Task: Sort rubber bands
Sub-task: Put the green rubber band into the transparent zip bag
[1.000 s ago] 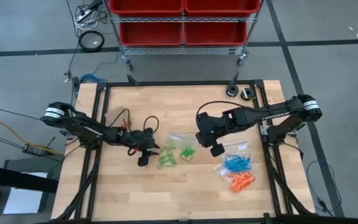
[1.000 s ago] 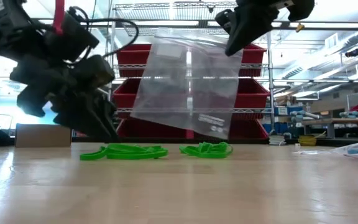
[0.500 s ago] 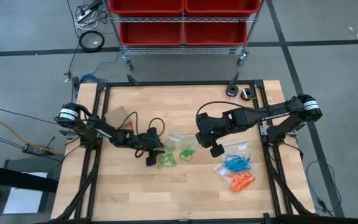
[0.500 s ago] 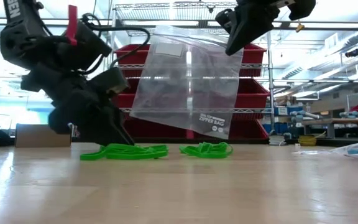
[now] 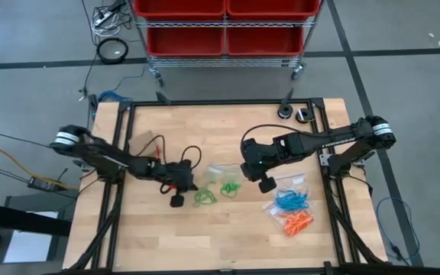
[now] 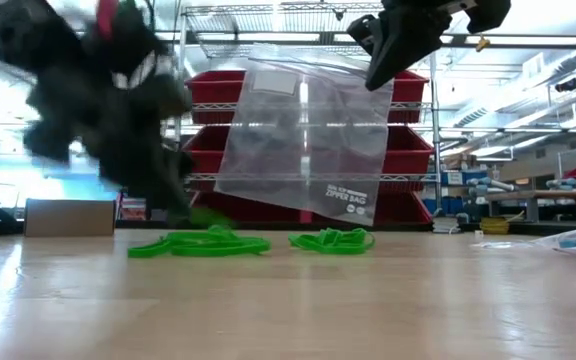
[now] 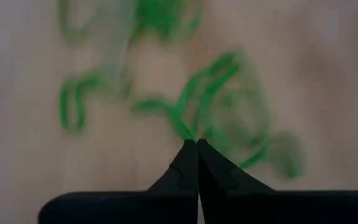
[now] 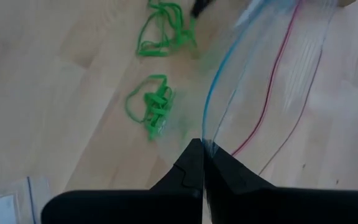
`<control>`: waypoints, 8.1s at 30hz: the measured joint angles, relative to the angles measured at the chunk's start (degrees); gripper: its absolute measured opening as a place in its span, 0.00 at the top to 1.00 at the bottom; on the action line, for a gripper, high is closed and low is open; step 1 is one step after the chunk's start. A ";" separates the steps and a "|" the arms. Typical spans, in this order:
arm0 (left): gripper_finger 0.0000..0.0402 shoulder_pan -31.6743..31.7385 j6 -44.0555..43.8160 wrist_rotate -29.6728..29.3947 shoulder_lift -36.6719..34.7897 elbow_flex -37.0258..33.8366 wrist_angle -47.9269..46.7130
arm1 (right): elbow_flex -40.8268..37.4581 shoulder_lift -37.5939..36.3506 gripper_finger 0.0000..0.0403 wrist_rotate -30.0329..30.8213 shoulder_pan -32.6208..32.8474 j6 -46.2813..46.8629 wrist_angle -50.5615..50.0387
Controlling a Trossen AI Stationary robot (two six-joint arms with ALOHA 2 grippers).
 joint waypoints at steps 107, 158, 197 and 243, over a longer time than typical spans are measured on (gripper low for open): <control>0.47 4.04 31.04 -0.10 4.40 54.33 -58.43 | -0.04 3.65 1.00 1.52 -0.07 -3.17 4.02; 0.98 5.58 39.70 -6.52 10.20 54.28 -69.82 | 0.00 3.65 1.00 1.87 -0.11 -3.13 5.00; 1.00 4.63 36.74 -11.21 9.48 55.91 -87.94 | -17.27 -3.91 0.80 6.44 0.81 14.89 15.52; 1.00 1.90 28.99 -11.34 9.51 43.04 -74.59 | -29.38 20.46 0.98 -1.41 -10.10 15.04 60.92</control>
